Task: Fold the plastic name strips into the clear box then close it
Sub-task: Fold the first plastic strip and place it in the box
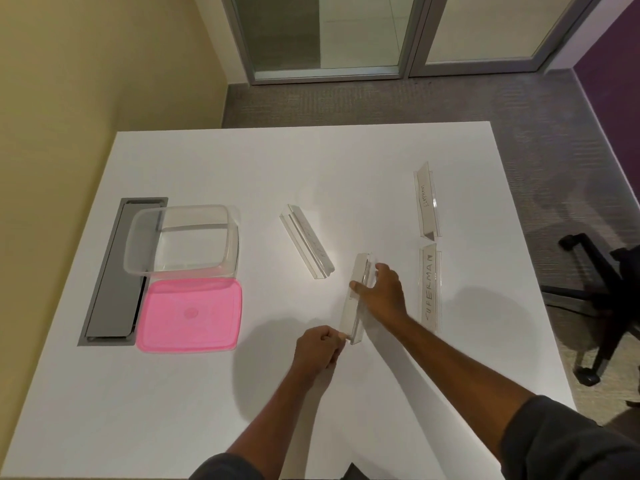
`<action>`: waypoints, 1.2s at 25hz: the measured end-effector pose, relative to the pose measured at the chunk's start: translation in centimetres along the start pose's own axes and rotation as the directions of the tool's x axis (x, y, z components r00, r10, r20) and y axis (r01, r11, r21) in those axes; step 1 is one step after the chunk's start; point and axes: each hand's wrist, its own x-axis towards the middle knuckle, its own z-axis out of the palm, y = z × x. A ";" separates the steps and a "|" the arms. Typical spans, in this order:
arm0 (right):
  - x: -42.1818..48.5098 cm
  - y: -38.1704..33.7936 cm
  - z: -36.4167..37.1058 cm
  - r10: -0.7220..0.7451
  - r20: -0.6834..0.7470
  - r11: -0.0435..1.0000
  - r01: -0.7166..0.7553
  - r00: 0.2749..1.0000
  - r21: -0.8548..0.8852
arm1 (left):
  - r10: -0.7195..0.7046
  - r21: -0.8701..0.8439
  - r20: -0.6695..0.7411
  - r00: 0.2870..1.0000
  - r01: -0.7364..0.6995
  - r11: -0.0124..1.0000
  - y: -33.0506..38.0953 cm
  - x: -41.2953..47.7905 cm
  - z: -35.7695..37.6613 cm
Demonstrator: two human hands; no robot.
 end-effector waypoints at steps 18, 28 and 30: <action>-2.9 6.3 -2.0 -0.196 0.134 0.937 0.226 0.971 -0.267 | 0.234 0.305 -0.127 0.964 -0.187 0.934 0.6 1.2 -0.7; -2.5 6.8 -3.8 -0.317 0.334 0.805 0.438 0.888 -0.400 | 0.680 0.710 -0.065 0.730 -0.446 0.546 2.5 2.3 -2.6; -2.3 6.5 -4.0 -0.345 0.356 0.780 0.476 0.869 -0.407 | 0.670 0.789 0.030 0.742 -0.429 0.440 3.1 2.8 -2.9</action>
